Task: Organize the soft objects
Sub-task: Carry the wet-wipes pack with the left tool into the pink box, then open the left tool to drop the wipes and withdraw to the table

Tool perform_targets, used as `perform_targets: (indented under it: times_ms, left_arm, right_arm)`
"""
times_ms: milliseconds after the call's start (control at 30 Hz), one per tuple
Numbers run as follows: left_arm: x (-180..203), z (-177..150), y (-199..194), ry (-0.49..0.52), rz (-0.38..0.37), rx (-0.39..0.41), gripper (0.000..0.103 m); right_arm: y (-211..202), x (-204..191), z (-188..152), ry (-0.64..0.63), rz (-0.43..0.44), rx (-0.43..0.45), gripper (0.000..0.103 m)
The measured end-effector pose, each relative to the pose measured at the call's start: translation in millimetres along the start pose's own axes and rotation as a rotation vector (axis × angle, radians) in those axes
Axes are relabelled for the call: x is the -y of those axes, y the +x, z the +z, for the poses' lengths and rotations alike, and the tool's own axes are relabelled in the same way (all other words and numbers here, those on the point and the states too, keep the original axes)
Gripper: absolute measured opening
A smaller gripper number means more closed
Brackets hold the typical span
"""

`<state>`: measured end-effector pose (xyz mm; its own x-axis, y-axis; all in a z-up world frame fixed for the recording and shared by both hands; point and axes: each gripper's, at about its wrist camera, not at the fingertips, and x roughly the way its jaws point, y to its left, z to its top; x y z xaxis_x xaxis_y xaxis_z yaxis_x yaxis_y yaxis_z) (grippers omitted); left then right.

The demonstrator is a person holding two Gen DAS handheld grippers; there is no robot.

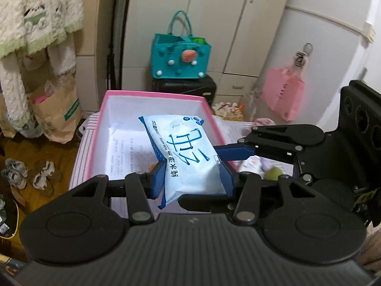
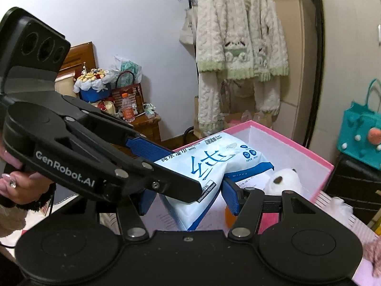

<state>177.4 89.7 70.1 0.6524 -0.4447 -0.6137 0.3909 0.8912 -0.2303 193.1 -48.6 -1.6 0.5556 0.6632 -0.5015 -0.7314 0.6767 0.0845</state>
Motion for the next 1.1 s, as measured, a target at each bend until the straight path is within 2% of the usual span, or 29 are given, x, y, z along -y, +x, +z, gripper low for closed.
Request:
perform_targets:
  times_ms: [233,433,633,933,1100]
  left_arm:
    - [-43,27,40,-0.06,0.01,-0.049,0.046]
    - [-75,50,80,-0.083,0.008,-0.149,0.046]
    - [-89,60,105,-0.113,0.058,-0.229,0.046]
    - [-92,68,126,-0.095,0.108,-0.268,0.046]
    - [-89,66,128,-0.062,0.162,-0.23,0.049]
  right_arm:
    - [49,35,18,0.058,0.03,-0.053,0.065]
    - [86,53,28,0.064,0.03,-0.125,0.065]
    - [115,62,35,0.06,0.043,-0.219,0.065]
    - [134,67,38,0.083,0.027,-0.303,0.067]
    - [134,72,39,0.101,0.009,-0.313,0.068]
